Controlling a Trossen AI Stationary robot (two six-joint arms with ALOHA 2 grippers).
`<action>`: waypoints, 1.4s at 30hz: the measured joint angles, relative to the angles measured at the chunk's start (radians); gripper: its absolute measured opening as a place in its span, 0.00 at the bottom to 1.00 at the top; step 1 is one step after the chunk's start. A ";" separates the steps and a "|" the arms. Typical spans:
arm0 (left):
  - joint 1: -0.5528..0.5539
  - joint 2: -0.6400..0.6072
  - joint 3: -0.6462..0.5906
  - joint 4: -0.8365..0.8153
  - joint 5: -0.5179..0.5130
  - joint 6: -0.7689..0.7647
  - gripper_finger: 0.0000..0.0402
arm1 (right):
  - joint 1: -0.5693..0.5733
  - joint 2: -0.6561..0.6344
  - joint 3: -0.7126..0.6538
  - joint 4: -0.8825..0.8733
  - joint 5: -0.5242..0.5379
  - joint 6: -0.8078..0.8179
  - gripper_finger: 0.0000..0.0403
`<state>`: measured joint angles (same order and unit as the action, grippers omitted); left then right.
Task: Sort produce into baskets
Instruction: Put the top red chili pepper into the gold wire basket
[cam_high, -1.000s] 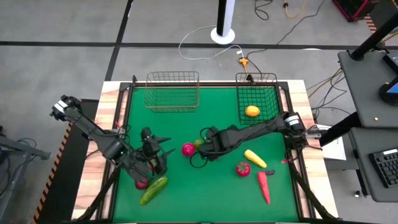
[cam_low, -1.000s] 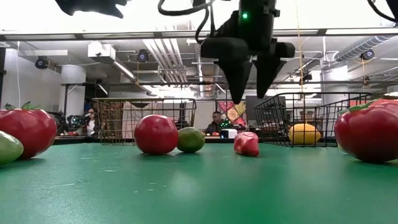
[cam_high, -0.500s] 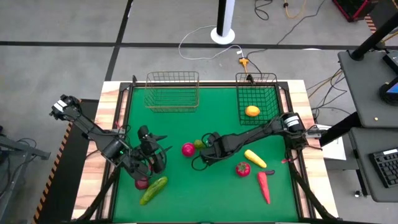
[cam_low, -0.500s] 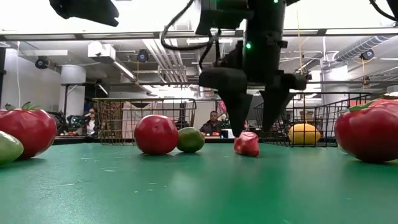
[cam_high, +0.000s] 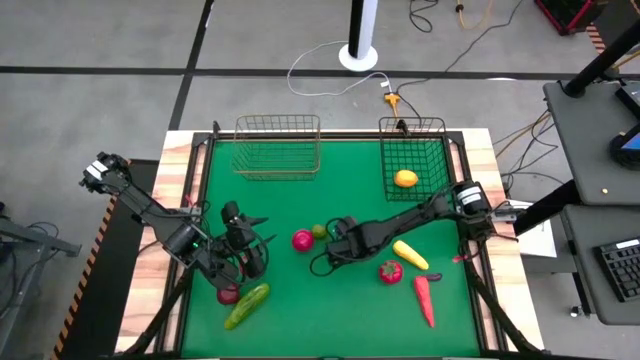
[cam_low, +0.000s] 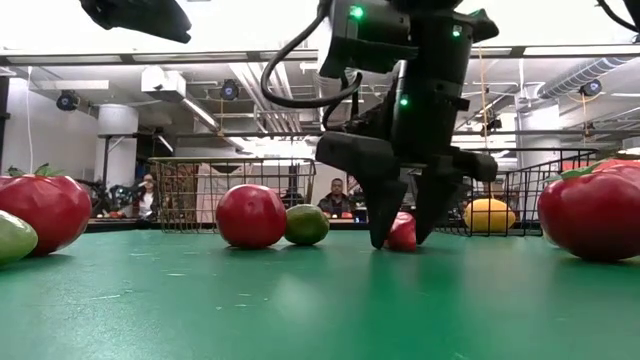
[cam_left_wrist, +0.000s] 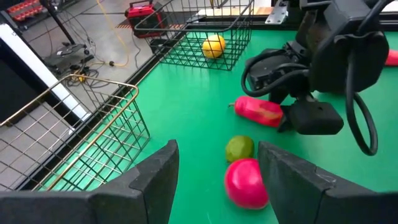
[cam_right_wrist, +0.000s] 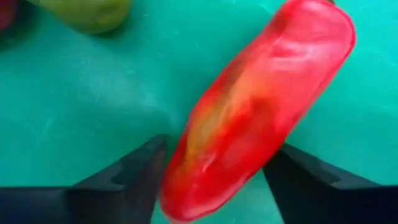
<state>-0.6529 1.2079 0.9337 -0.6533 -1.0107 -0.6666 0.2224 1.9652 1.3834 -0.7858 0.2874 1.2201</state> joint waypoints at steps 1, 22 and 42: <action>0.000 0.000 0.000 0.000 0.000 0.000 0.50 | 0.000 0.000 0.000 0.000 0.000 0.000 0.53; 0.002 0.002 -0.006 0.006 -0.001 -0.002 0.50 | -0.157 -0.237 0.124 -0.057 0.047 -0.497 0.23; -0.005 -0.101 0.000 -0.106 -0.053 -0.267 0.50 | -0.557 -0.072 0.133 0.787 -0.235 -1.280 0.24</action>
<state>-0.6579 1.1067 0.9333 -0.7588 -1.0636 -0.9337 -0.3347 1.8929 1.5169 0.0011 0.0525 -0.0602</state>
